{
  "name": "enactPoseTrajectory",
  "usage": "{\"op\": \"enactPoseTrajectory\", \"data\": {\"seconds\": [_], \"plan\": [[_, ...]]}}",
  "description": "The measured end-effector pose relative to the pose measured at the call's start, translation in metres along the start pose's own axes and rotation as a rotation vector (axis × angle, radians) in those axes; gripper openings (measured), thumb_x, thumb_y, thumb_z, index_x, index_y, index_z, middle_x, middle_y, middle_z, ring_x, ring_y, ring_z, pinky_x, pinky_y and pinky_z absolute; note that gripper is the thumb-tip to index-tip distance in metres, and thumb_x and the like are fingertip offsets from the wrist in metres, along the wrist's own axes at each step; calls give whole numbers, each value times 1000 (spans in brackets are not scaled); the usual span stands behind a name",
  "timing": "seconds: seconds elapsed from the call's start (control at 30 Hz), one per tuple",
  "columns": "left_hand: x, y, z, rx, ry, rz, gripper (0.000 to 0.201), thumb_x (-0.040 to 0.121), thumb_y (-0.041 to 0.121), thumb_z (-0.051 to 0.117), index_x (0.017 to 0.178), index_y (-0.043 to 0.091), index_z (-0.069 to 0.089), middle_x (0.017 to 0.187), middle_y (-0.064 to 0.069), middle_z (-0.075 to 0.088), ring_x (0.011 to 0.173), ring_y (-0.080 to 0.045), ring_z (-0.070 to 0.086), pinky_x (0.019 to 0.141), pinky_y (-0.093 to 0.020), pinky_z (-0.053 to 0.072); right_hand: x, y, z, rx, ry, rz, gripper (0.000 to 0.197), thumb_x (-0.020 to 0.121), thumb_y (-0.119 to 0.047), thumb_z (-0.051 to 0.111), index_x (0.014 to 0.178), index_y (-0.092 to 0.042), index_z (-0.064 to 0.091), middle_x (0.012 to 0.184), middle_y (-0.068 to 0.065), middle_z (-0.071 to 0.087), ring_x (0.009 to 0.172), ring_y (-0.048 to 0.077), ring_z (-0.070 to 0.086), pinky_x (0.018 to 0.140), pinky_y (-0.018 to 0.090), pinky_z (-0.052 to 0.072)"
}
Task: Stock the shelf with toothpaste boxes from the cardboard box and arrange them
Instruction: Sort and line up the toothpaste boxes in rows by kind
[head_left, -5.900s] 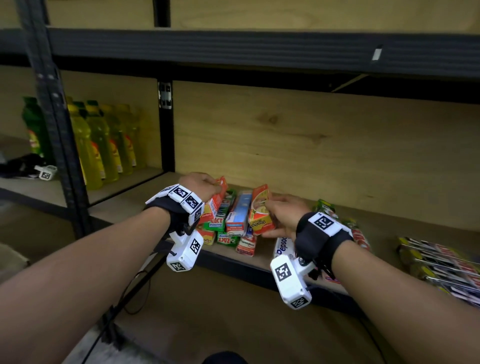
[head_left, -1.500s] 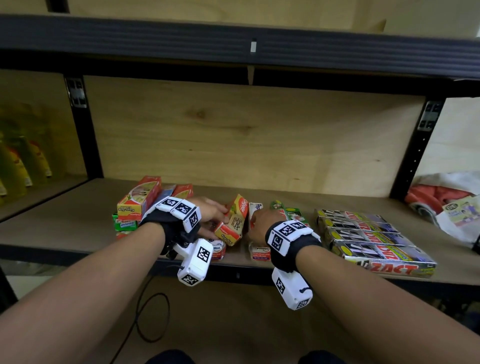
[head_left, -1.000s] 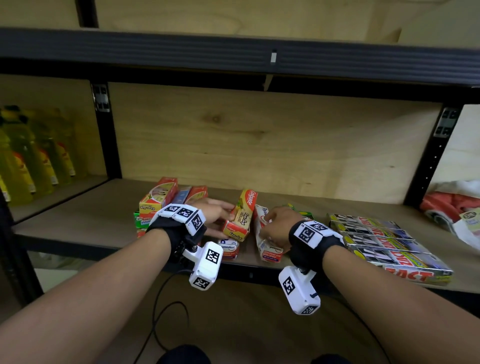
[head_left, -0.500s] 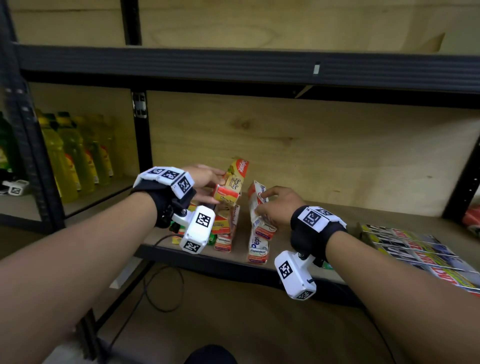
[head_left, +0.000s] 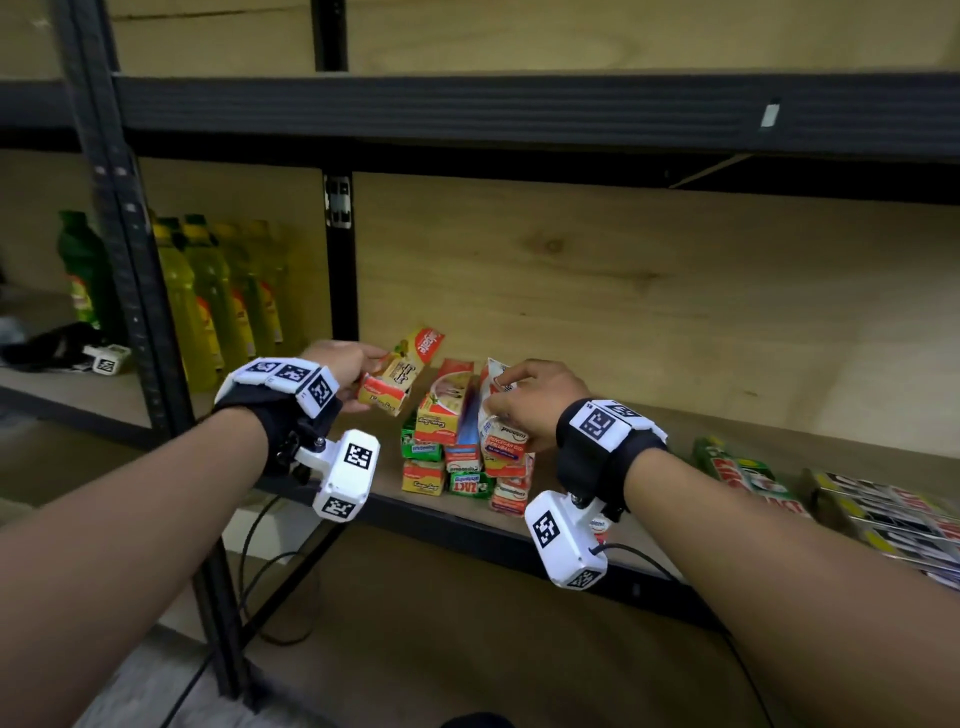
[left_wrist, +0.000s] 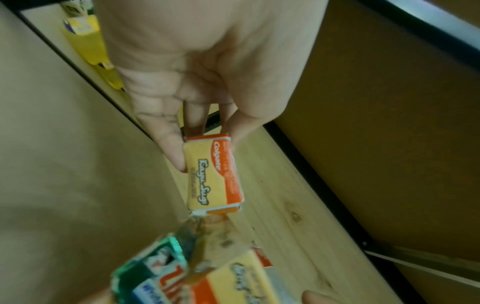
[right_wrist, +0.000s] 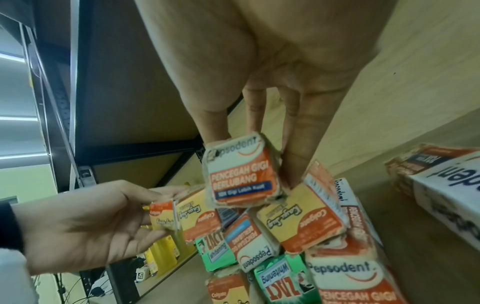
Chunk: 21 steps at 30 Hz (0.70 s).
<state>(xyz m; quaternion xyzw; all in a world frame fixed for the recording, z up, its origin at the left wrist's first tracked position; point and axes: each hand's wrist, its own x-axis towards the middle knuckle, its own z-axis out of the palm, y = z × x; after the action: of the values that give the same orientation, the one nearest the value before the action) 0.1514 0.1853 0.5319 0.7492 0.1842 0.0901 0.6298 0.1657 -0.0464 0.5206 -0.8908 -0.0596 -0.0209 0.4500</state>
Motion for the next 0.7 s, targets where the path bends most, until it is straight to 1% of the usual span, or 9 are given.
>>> {"op": "enactPoseTrajectory", "data": {"seconds": [0.07, 0.17, 0.27, 0.33, 0.47, 0.53, 0.6, 0.63, 0.7], "plan": [[9, -15, -3, -5, 5, -21, 28, 98, 10, 56, 120, 21, 68, 113, -11, 69, 93, -23, 65, 74, -34, 54, 5, -2, 5, -23, -6, -6, 28, 70, -35, 79, 96, -33, 70, 93, -5, 72, 84, 17, 71, 74, 41, 63], [20, -38, -4, 16, -29, -61, 28, 98, 11, 53, 120, 23, 67, 109, -10, 70, 89, -20, 64, 64, -30, 57, 13, -1, 12, -72, -5, -21, 25, 72, -40, 81, 92, -31, 69, 94, -8, 70, 88, 17, 70, 78, 40, 62], [30, -59, -3, 13, -52, -96, 27, 96, 11, 56, 116, 25, 68, 104, -8, 72, 86, -21, 68, 68, -34, 59, 19, 0, 18, -143, -27, -26, 30, 72, -49, 82, 91, -30, 69, 97, -8, 71, 92, 18, 70, 83, 39, 60], [33, -69, -2, 1, -67, -124, 26, 96, 10, 56, 113, 26, 68, 100, -6, 71, 85, -21, 67, 68, -35, 59, 23, 2, 20, -168, -49, -16, 33, 71, -52, 82, 92, -29, 70, 99, -6, 73, 90, 19, 71, 82, 40, 61], [36, -83, 2, 2, -110, -163, 33, 94, 4, 55, 116, 24, 68, 104, -5, 68, 94, -23, 65, 65, -36, 55, 26, 5, 22, -187, -53, -26, 52, 69, -58, 81, 110, -27, 73, 112, -6, 72, 94, 19, 70, 83, 39, 60], [36, -84, 5, 26, -87, -138, 31, 93, 4, 57, 115, 23, 69, 108, -6, 69, 98, -25, 66, 74, -40, 57, 25, 6, 23, -216, -45, -56, 55, 72, -60, 78, 116, -27, 72, 120, -8, 70, 98, 18, 69, 84, 38, 60], [33, -80, 8, 134, -88, -72, 26, 94, 10, 58, 113, 24, 69, 113, -5, 69, 102, -25, 66, 87, -41, 55, 21, 7, 22, -259, -51, -89, 54, 78, -59, 73, 122, -28, 70, 125, -9, 67, 103, 18, 68, 87, 38, 59], [31, -78, 9, 199, -88, -34, 26, 94, 14, 59, 115, 25, 69, 114, -4, 68, 100, -23, 65, 87, -37, 54, 19, 8, 22, -261, -61, -96, 51, 81, -56, 70, 125, -30, 68, 128, -9, 66, 106, 17, 67, 88, 37, 58], [26, -73, 11, 295, -70, 26, 25, 94, 19, 58, 117, 22, 68, 113, -3, 67, 92, -20, 64, 77, -31, 51, 13, 11, 18, -220, -87, -97, 44, 86, -49, 68, 126, -31, 67, 128, -7, 66, 107, 17, 68, 91, 37, 57]]}}
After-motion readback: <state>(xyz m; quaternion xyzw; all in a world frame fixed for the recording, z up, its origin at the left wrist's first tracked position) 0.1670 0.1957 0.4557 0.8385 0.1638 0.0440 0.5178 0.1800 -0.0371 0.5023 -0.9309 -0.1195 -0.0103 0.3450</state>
